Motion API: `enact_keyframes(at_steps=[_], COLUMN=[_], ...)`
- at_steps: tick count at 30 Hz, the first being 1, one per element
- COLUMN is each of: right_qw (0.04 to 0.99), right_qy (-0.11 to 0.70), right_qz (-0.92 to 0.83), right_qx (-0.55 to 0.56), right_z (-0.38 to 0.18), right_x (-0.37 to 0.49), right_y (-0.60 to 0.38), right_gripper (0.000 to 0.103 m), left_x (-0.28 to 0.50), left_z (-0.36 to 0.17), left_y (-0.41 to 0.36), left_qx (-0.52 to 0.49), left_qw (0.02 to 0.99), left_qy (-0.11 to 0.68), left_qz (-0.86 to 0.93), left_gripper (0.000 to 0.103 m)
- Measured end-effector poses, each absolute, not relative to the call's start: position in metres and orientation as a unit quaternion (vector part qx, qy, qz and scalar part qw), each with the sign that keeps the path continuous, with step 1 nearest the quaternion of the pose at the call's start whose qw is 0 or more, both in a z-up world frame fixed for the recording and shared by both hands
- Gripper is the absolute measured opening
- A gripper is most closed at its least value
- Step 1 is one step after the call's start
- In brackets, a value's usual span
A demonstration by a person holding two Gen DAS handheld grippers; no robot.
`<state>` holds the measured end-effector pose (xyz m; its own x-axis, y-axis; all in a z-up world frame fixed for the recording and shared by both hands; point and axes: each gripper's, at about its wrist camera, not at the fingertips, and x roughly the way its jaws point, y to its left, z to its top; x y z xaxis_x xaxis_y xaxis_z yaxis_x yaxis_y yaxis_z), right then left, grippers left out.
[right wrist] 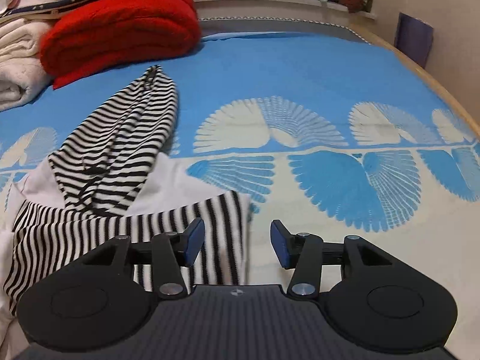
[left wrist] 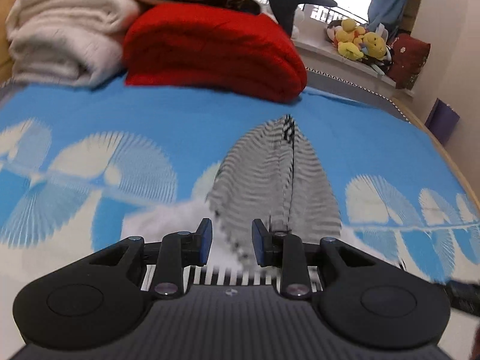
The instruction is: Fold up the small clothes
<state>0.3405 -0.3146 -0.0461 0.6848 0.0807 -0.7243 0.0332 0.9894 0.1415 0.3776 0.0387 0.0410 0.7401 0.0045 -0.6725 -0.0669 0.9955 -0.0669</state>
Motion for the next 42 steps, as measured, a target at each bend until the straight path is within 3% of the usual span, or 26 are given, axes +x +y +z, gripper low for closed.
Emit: enact_keyframes(at_steps=[8,14,17,21,25,26,27,28,33,39,42], right_qw=[0.909,0.905,0.902,0.900,0.899,0.899,0.898,0.897,0.902,0.906,0.913], right_qy=[0.408,0.420,0.426,0.430,0.432,0.433,0.434,0.436,0.424,0.409,0.390], right_qz=[0.016,0.002,0.001,0.000,-0.005,-0.005,-0.004,-0.001,-0.007,-0.002,0.000], right_qx=[0.081,0.075,0.073,0.071,0.069,0.070,0.070,0.070,0.082,0.111,0.118], right_z=[-0.053,-0.063,-0.068,-0.071,-0.074,-0.075,-0.076,-0.076,-0.067,-0.055,-0.044], right_x=[0.339,0.345,0.348,0.351,0.354,0.354,0.355,0.355,0.355,0.350,0.342], right_y=[-0.331,-0.347,-0.351,-0.356,-0.356,-0.355,-0.354,-0.353,-0.356,-0.353,-0.351], right_gripper=[0.051,0.051,0.051,0.051,0.051,0.051,0.051,0.051,0.051,0.051,0.051], left_x=[0.532,0.639,0.682,0.723,0.744,0.747,0.749,0.747,0.698,0.526,0.415], left_z=[0.012,-0.023,-0.044,-0.066,-0.084,-0.088,-0.090,-0.090,-0.054,-0.005,0.006], left_y=[0.015,0.005,0.004,0.001,-0.007,-0.009,-0.009,-0.008,-0.007,-0.008,-0.004], left_qx=[-0.016,-0.016,-0.032,-0.027,-0.015,-0.005,-0.001,-0.002,0.006,0.025,0.051], left_qw=[0.924,0.919,0.913,0.912,0.906,0.905,0.904,0.902,0.928,0.948,0.939], left_qy=[0.382,0.394,0.407,0.407,0.421,0.424,0.427,0.430,0.373,0.301,0.304], left_qz=[0.017,0.011,0.017,0.045,0.046,0.046,0.037,0.030,-0.007,-0.098,-0.154], left_gripper=[0.013,0.013,0.021,0.052,0.052,0.043,0.012,0.000,0.001,0.001,0.001])
